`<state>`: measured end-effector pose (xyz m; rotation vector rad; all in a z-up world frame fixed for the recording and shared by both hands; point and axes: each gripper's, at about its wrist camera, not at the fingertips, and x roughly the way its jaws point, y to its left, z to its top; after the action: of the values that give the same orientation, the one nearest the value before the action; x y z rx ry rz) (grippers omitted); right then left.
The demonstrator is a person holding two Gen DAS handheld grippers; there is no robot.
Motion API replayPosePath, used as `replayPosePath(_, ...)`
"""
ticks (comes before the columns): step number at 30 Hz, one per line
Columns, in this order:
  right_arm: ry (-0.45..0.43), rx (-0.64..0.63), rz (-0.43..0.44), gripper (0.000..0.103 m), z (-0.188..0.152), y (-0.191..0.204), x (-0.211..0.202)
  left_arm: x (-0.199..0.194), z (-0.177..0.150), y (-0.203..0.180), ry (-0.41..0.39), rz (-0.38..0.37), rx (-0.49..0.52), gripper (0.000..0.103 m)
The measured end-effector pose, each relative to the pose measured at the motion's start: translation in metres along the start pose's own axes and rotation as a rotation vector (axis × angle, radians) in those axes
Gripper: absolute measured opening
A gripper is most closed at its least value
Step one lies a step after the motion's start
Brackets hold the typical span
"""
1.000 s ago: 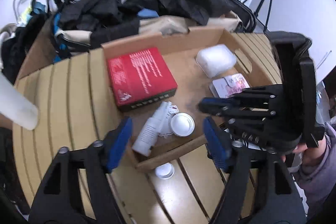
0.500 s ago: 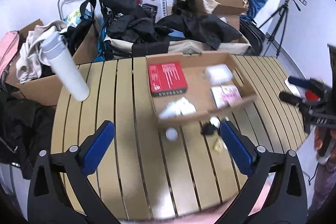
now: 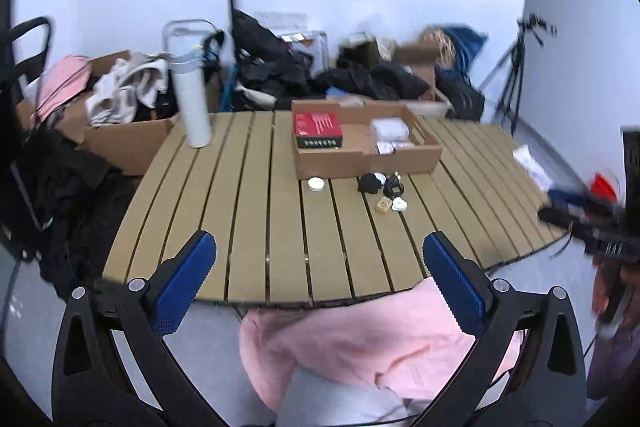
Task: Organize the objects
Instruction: 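Withdraw the left tool from the tray, then grasp the small gold-labelled box with the left tool while the right tool grasps a white lid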
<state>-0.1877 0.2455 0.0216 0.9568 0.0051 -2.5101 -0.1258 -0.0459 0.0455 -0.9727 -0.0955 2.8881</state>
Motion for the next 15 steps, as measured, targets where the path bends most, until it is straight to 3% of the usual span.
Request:
replayPosePath(2, -0.013, 0.043, 0.013, 0.086, -0.026, 0.005, -0.008, -0.010, -0.009, -0.002, -0.039, -0.015, -0.025, 0.103)
replayPosePath(4, 0.004, 0.070, 0.046, 0.086, -0.039, 0.007, -0.003, -0.009, -0.005, -0.009, -0.030, -0.019, 0.012, 0.103)
replayPosePath(7, 0.040, 0.046, 0.005, 0.086, -0.044, 0.014, 0.007, -0.011, -0.004, -0.015, -0.046, 0.019, 0.030, 0.103)
replayPosePath(15, 0.029, 0.071, 0.019, 0.086, -0.054, 0.013, 0.025, 0.027, -0.021, -0.016, 0.019, -0.013, 0.035, 0.103)
